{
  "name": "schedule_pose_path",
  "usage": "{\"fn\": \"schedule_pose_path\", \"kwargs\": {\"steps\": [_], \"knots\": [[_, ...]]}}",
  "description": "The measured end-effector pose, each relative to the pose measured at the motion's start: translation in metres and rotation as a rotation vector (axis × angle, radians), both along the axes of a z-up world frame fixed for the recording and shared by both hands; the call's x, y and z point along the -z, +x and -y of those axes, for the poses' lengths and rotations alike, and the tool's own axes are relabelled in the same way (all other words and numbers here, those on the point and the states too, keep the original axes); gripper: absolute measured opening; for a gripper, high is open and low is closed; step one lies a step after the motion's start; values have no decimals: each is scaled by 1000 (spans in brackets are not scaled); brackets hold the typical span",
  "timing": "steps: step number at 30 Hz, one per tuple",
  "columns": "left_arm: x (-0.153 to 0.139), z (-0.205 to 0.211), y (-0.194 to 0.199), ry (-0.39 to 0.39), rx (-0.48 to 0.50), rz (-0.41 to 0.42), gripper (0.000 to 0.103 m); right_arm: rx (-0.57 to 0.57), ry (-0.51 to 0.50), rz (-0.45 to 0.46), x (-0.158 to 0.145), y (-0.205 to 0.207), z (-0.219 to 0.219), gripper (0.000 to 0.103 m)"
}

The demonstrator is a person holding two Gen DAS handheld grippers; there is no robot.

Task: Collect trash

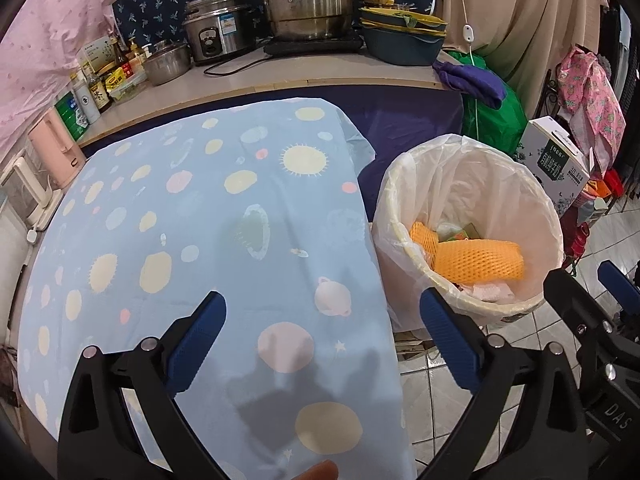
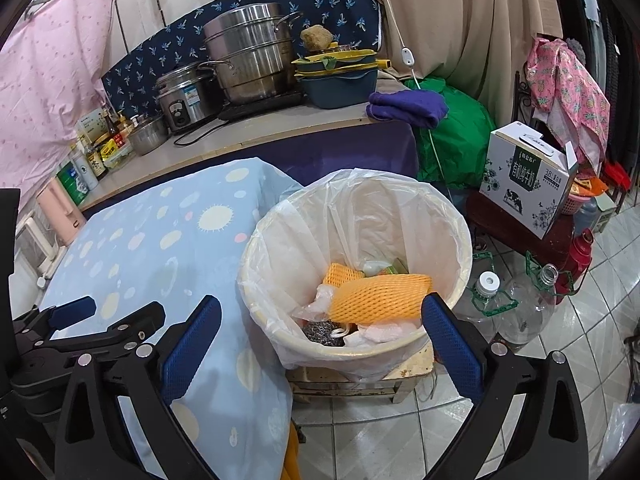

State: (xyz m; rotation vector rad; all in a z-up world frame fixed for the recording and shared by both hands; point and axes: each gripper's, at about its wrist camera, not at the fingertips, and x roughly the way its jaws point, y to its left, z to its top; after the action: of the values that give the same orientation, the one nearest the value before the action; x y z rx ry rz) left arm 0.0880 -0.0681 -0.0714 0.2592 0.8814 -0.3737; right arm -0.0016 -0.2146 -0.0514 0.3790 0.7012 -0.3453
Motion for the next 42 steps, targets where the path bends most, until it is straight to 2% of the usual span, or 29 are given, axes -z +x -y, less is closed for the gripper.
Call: {"fn": "schedule_pose_path", "kwargs": {"steps": [16, 42], "knots": [[-7, 1, -14, 24, -28, 18, 93, -27, -25, -3, -8, -7, -2, 97], [-4, -1, -19, 34, -80, -2, 93, -30, -26, -2, -8, -8, -1, 97]]}}
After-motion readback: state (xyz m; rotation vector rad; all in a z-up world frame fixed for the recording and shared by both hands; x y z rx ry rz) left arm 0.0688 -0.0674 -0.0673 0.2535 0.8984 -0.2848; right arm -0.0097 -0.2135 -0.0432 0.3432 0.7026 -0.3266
